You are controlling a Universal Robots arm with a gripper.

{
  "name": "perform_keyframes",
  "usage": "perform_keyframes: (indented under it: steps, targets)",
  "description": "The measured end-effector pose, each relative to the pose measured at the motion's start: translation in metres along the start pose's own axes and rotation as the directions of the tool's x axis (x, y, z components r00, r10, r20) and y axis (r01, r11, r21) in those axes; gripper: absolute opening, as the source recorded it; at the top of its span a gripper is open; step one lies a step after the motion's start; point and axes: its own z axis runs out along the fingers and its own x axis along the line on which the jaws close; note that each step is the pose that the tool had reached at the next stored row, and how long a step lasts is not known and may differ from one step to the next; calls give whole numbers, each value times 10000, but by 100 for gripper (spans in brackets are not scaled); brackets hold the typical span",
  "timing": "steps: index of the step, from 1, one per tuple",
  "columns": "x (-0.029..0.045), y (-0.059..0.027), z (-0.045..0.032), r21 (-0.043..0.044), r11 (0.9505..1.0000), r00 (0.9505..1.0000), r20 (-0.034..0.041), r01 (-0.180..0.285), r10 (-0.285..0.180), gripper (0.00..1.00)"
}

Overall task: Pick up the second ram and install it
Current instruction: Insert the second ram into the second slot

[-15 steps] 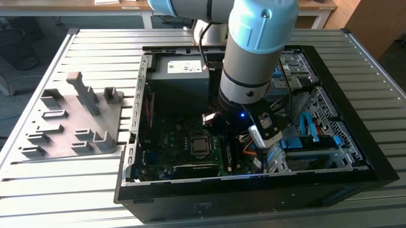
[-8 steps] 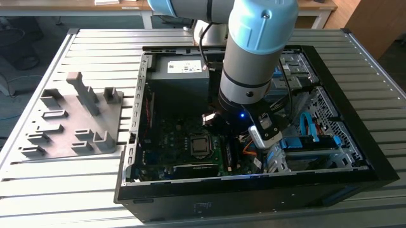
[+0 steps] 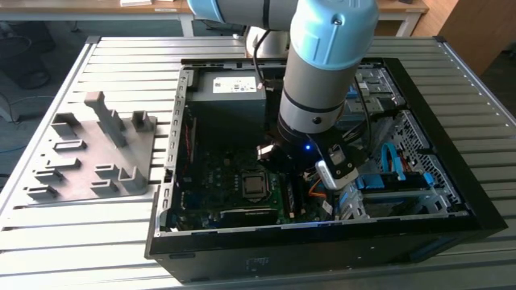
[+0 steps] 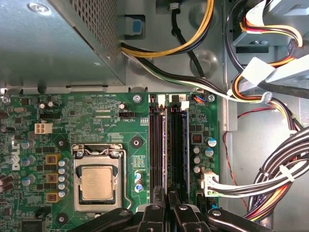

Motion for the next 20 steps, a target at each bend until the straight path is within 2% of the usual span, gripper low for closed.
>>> perform_keyframes:
  steps: [14, 20]
  targets:
    - [0, -2, 41, 12, 10000, 10000, -1, 0, 0, 14]
    - [-1, 0, 35, 2, 10000, 10000, 2, 0, 0, 14]
